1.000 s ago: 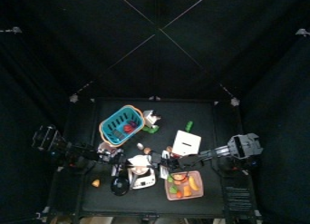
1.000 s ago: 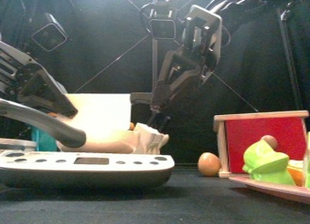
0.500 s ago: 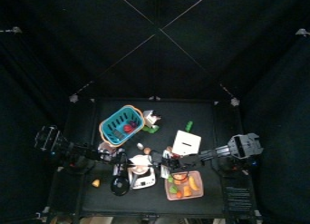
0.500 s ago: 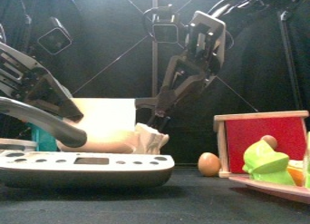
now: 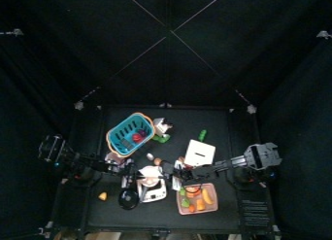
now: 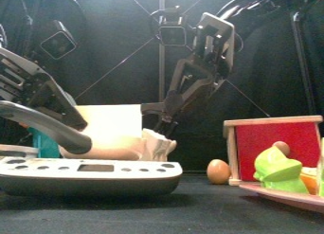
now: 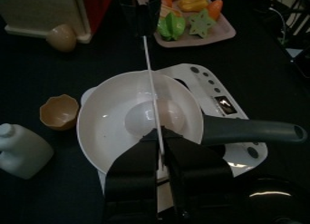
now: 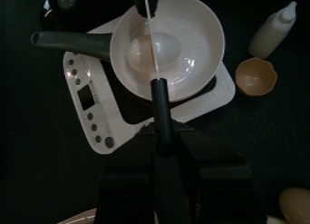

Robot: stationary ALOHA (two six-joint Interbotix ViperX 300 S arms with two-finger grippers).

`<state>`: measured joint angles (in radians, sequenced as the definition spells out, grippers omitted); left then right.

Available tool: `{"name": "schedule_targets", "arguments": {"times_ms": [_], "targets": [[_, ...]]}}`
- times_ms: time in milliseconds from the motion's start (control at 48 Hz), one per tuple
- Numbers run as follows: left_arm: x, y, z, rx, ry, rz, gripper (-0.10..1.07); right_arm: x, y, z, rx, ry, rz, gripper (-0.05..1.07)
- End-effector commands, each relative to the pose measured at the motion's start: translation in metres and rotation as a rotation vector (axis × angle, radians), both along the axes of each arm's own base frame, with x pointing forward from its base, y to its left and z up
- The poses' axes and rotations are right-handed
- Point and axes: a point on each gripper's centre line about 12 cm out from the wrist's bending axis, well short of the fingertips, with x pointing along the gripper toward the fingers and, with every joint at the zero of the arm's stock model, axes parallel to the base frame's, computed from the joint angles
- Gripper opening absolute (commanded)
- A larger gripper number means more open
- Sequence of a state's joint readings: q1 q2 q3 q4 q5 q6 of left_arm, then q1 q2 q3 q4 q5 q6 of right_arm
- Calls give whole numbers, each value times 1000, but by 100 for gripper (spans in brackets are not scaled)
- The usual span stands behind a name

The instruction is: Cut egg

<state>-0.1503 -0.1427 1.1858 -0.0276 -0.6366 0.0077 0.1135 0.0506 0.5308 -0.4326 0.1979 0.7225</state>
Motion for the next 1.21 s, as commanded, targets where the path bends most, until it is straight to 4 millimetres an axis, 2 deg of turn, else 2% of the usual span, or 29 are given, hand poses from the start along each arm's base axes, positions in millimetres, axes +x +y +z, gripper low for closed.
{"name": "schedule_targets", "arguments": {"times_ms": [0,625,1188], "targets": [[14,-2,13,-4,-55,-1,42,4,-8,16,8,-47,-21,40],[15,-1,5,-2,-28,1,42,7,-8,5,17,-22,-28,40],[14,-1,3,1,-8,1,42,8,-8,5,18,-24,-27,40]]}}
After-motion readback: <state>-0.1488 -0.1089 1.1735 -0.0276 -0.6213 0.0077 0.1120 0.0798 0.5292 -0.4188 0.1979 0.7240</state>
